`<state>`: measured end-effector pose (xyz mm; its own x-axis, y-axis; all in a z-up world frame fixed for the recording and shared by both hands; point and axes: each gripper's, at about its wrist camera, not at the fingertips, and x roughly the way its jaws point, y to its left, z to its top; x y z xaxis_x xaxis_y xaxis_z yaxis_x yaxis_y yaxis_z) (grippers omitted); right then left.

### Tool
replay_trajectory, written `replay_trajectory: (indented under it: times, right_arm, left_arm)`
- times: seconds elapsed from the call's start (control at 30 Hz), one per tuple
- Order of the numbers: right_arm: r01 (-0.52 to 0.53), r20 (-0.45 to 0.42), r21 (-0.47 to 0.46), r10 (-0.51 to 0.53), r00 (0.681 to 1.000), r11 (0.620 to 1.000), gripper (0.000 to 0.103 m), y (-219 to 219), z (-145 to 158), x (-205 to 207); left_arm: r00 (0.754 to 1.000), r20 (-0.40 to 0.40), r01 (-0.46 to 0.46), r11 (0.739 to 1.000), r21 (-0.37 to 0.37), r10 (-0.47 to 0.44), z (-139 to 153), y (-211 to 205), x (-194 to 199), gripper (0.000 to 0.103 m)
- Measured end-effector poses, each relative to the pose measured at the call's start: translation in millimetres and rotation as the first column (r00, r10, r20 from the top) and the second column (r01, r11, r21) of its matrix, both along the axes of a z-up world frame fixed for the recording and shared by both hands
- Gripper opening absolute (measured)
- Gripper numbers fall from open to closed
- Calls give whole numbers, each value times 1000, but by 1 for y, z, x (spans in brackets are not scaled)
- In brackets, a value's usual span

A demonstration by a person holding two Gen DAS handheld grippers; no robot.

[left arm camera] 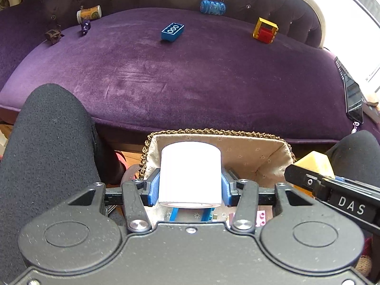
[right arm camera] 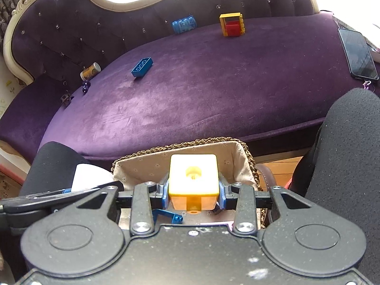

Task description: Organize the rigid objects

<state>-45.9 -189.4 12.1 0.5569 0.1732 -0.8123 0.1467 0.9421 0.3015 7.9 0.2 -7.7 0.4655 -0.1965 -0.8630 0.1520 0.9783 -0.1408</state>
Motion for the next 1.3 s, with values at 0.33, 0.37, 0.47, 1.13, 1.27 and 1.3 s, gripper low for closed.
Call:
replay_trajectory:
  times: [0.33, 0.37, 0.47, 1.13, 1.27, 1.3]
  right_arm:
    - [-24, -36, -9, 24, 999, 1000, 37, 3, -8, 11]
    - [-31, -38, -13, 31, 999, 999, 37, 4, -8, 13]
    - [-47, -46, -22, 46, 998, 999, 37, 7, -10, 15]
    - [-67, -58, -16, 66, 996, 998, 48, 4, -13, 18]
    - [-67, -59, -16, 66, 996, 998, 50, 5, -13, 19]
    - [-66, -60, -15, 65, 996, 998, 51, 4, -13, 19]
  left_arm:
    - [1000, -15, -9, 1000, 14, 9, -3, -1, 0, 48]
    - [1000, -18, -11, 1000, 13, 11, -4, 0, 0, 48]
    - [1000, -25, -15, 1000, 11, 16, -5, 1, 1, 48]
    - [999, -28, -14, 1000, 1, 14, -5, 0, 2, 56]
    - [999, -29, -18, 1000, 0, 18, -5, 1, 3, 57]
    - [999, -30, -20, 1000, -2, 20, -5, 1, 3, 58]
